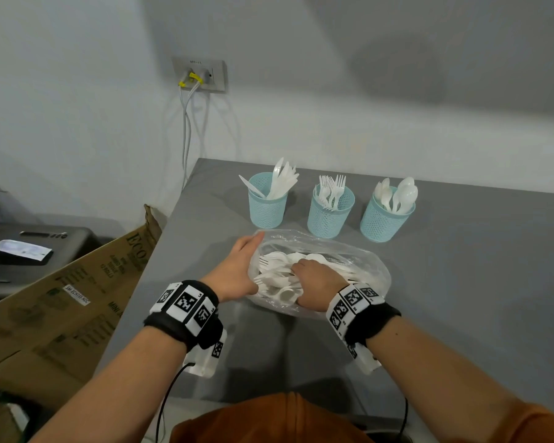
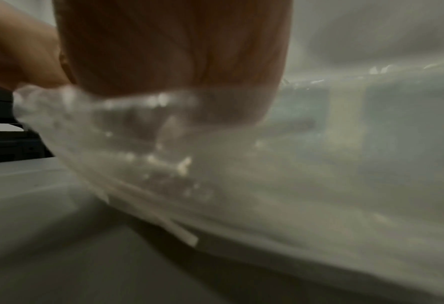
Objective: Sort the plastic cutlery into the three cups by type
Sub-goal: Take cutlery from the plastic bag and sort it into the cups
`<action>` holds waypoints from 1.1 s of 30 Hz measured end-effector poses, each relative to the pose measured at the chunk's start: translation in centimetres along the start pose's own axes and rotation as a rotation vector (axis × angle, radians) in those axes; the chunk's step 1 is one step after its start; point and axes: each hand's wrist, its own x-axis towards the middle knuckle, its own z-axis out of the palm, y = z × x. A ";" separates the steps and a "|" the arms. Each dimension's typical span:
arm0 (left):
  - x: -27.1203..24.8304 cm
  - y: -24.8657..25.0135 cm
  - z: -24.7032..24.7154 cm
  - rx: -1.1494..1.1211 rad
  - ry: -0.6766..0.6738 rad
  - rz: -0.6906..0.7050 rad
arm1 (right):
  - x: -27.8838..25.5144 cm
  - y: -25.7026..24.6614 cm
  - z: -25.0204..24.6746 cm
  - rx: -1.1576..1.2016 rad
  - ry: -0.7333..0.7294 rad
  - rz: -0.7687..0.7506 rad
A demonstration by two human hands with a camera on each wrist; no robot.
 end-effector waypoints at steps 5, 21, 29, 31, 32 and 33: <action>-0.1 -0.3 -0.3 -0.007 0.017 0.002 | -0.1 0.1 -0.3 0.041 -0.006 0.026; 0.3 -1.3 -0.5 0.138 0.224 0.042 | -1.7 1.7 -2.0 0.251 0.084 0.110; 1.0 0.5 -0.1 -0.339 0.299 0.114 | -0.9 0.9 -1.9 0.272 0.102 0.174; 1.4 0.8 0.4 -0.366 0.274 0.053 | -0.7 0.5 -1.8 0.298 0.094 0.166; 1.6 1.1 0.7 -0.385 0.249 0.026 | -0.6 0.3 -1.6 0.305 0.093 0.157; 1.7 1.3 0.9 -0.394 0.228 0.002 | -0.4 0.0 -1.5 0.312 0.095 0.148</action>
